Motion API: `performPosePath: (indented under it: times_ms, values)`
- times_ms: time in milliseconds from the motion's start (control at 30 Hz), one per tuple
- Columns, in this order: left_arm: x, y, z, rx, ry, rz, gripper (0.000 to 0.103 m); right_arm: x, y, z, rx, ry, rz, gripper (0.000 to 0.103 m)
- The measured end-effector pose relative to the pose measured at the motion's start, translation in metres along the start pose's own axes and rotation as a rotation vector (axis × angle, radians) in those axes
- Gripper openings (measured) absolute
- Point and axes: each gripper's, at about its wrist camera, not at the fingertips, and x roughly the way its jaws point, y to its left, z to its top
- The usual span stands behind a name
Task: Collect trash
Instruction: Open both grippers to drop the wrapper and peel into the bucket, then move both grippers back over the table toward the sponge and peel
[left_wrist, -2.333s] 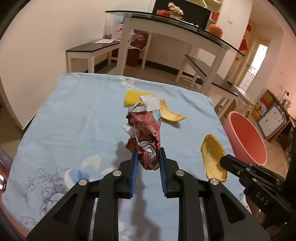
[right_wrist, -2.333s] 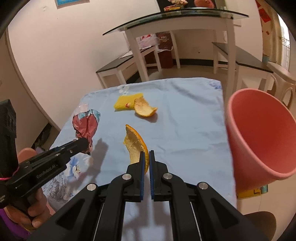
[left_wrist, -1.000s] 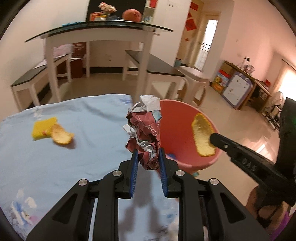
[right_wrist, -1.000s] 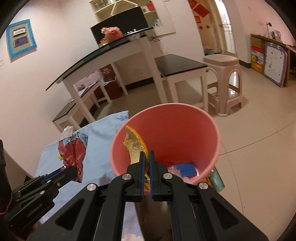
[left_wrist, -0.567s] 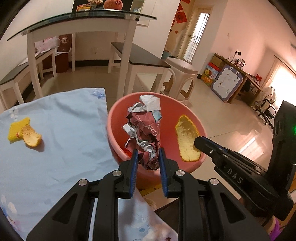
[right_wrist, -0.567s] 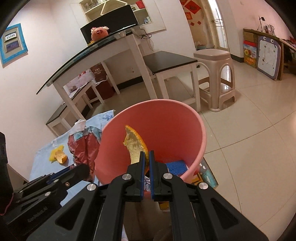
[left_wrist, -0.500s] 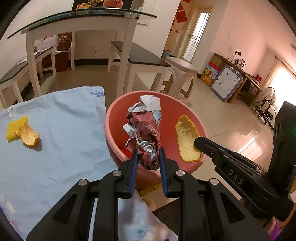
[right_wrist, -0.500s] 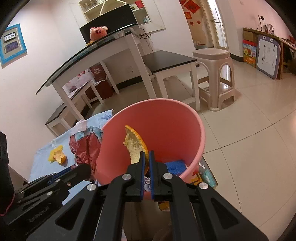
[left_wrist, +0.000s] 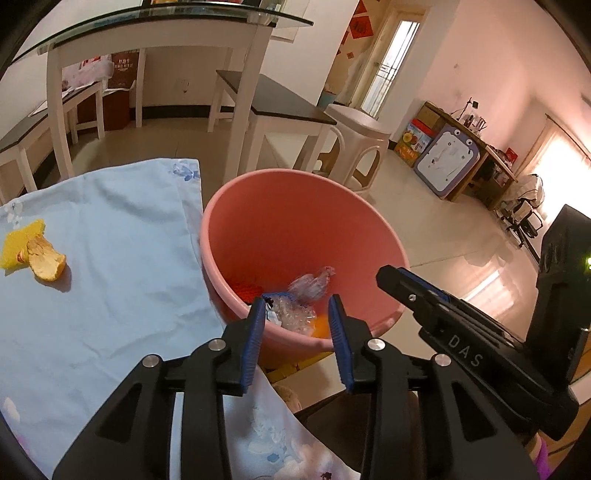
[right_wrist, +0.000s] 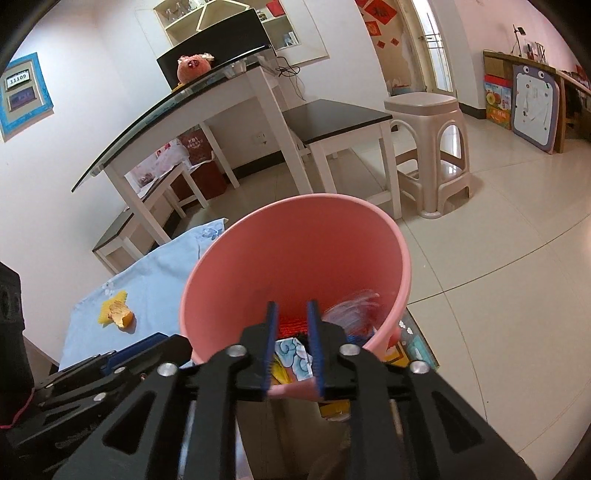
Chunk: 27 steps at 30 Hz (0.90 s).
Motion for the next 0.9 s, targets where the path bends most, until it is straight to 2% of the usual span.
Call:
performPosePath:
  times_ms: [67,167,367,633,900]
  values:
    - [-0.003,-0.001,-0.002,0.005,-0.009,0.005,0.036,-0.001,0.001,0.000,0.000,-0.003,0.004,0.027]
    - [-0.010,0.000,-0.004,0.013,-0.020,0.015,0.036,-0.004,0.005,-0.001,-0.009,-0.006,0.007,0.030]
    - [-0.026,0.003,-0.010,0.027,-0.052,0.038,0.036,-0.007,0.015,-0.002,-0.024,-0.004,0.015,0.032]
    - [-0.053,0.019,-0.018,-0.003,-0.090,0.059,0.036,-0.019,0.037,-0.001,-0.070,-0.021,0.019,0.034]
    - [-0.077,0.039,-0.031,-0.023,-0.126,0.093,0.036,-0.030,0.071,-0.001,-0.119,-0.042,0.056,0.034]
